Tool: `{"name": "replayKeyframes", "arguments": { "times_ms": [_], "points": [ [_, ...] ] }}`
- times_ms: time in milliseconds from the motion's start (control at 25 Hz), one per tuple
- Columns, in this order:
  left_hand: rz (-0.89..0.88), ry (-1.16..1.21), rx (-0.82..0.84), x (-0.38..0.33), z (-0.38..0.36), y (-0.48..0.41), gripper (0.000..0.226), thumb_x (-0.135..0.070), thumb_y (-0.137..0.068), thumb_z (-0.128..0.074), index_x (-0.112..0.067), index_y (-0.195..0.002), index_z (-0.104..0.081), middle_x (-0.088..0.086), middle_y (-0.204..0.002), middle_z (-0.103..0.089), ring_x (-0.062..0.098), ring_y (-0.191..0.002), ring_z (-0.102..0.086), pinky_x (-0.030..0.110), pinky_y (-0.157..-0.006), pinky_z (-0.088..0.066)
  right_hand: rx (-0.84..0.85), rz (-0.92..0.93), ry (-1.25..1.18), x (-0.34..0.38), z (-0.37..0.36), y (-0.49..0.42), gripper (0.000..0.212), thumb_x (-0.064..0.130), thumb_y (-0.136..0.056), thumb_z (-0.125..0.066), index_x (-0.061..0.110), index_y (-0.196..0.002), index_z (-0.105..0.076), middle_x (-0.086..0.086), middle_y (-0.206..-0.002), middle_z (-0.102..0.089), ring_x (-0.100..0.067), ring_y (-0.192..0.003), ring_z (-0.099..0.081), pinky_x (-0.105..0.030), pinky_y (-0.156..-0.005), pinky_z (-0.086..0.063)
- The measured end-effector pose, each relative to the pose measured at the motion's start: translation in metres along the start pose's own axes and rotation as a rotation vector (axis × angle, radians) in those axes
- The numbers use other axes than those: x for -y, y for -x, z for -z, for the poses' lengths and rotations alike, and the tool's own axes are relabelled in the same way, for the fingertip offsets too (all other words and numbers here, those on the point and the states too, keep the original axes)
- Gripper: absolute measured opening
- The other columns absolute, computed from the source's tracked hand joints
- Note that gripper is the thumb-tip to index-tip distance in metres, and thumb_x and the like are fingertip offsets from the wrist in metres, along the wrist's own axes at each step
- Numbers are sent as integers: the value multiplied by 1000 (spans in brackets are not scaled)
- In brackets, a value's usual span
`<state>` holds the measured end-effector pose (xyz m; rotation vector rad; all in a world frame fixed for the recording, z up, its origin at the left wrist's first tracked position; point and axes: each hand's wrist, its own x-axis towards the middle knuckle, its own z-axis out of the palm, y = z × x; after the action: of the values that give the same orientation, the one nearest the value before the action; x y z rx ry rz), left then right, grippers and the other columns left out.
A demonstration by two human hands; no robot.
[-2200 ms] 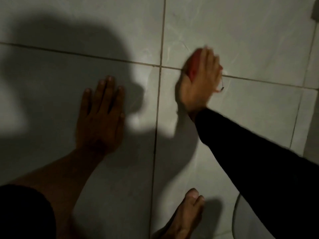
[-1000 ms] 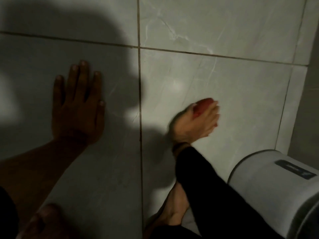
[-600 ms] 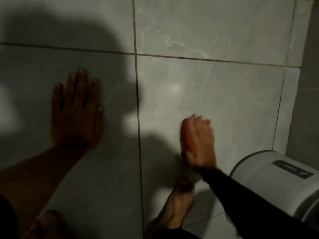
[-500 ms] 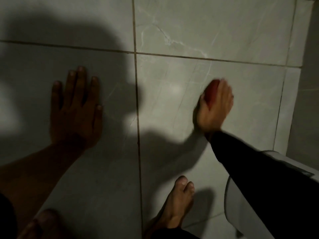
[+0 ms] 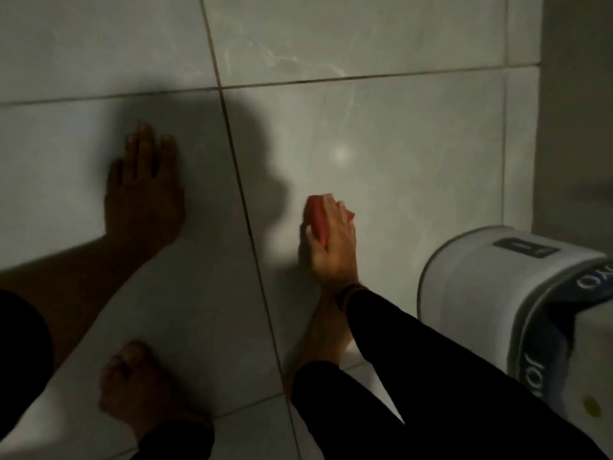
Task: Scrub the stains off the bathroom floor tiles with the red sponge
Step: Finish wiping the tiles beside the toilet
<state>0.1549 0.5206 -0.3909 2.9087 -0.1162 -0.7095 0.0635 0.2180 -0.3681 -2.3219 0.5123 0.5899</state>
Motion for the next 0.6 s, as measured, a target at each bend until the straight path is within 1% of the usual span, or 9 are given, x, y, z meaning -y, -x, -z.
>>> {"name": "replayKeyframes", "arguments": {
  "times_ms": [40, 120, 160, 240, 320, 400, 480, 520, 600],
  "points": [
    [52, 38, 124, -13, 19, 3, 77, -35, -107, -48, -9, -174, -20, 25, -181, -12, 49, -166, -18, 62, -129, -22, -19, -158, -276, 5, 18, 8, 51, 25, -109, -56, 16, -158, -44, -18, -162, -52, -41, -152, -47, -59, -134, -28],
    [155, 206, 367, -62, 60, 19, 73, -40, -108, -49, -10, -172, -28, 20, -181, -20, 40, -166, -25, 53, -133, -25, -70, -362, -691, 25, 60, 34, 25, 16, -110, -58, 18, -134, -51, -22, -129, -69, -45, -117, -69, -70, -109, -53],
    [172, 328, 481, -96, 81, 32, 71, -42, -109, -49, -10, -171, -33, 17, -180, -27, 35, -166, -28, 46, -134, -24, -104, -437, -810, 36, 83, 53, 16, 14, -110, -59, 18, -124, -53, -19, -118, -69, -40, -106, -71, -67, -100, -60],
    [134, 579, 642, -167, 114, 64, 67, -42, -109, -52, -9, -166, -43, 13, -175, -38, 28, -164, -35, 38, -134, -23, -167, -564, -1019, 54, 126, 97, 12, 12, -106, -64, 16, -118, -64, -18, -118, -75, -31, -101, -74, -45, -83, -70],
    [78, 745, 782, -241, 152, 102, 65, -40, -105, -59, -7, -161, -52, 10, -164, -54, 22, -153, -50, 34, -127, -37, -277, -646, -1204, 63, 178, 148, 18, 17, -103, -68, 14, -120, -74, -17, -121, -82, -31, -106, -80, -34, -81, -69],
    [74, 882, 915, -300, 188, 137, 59, -33, -99, -72, -4, -150, -64, 8, -130, -79, 15, -114, -76, 27, -94, -60, -423, -706, -1307, 65, 227, 198, 19, 21, -102, -70, 17, -118, -78, -17, -118, -83, -33, -107, -80, -44, -91, -66],
    [-12, 861, 971, -356, 217, 162, 47, -23, -94, -79, -2, -135, -74, 4, -99, -84, 9, -80, -80, 26, -68, -64, -549, -755, -1391, 55, 272, 237, 18, 21, -102, -69, 19, -117, -79, -17, -114, -84, -36, -103, -80, -45, -88, -65],
    [-57, 811, 972, -381, 227, 172, 42, -20, -92, -80, -3, -131, -75, 7, -98, -83, 10, -76, -79, 25, -66, -64, -595, -785, -1425, 45, 290, 250, 16, 19, -102, -68, 21, -114, -79, -17, -113, -84, -35, -100, -80, -43, -86, -65],
    [-166, 678, 934, -429, 240, 187, 37, -20, -93, -79, -6, -127, -77, 10, -111, -81, 16, -88, -77, 20, -70, -60, -703, -873, -1489, 18, 321, 266, 22, 9, -98, -64, 24, -104, -79, -19, -111, -83, -35, -95, -78, -45, -86, -62]
  ]
}}
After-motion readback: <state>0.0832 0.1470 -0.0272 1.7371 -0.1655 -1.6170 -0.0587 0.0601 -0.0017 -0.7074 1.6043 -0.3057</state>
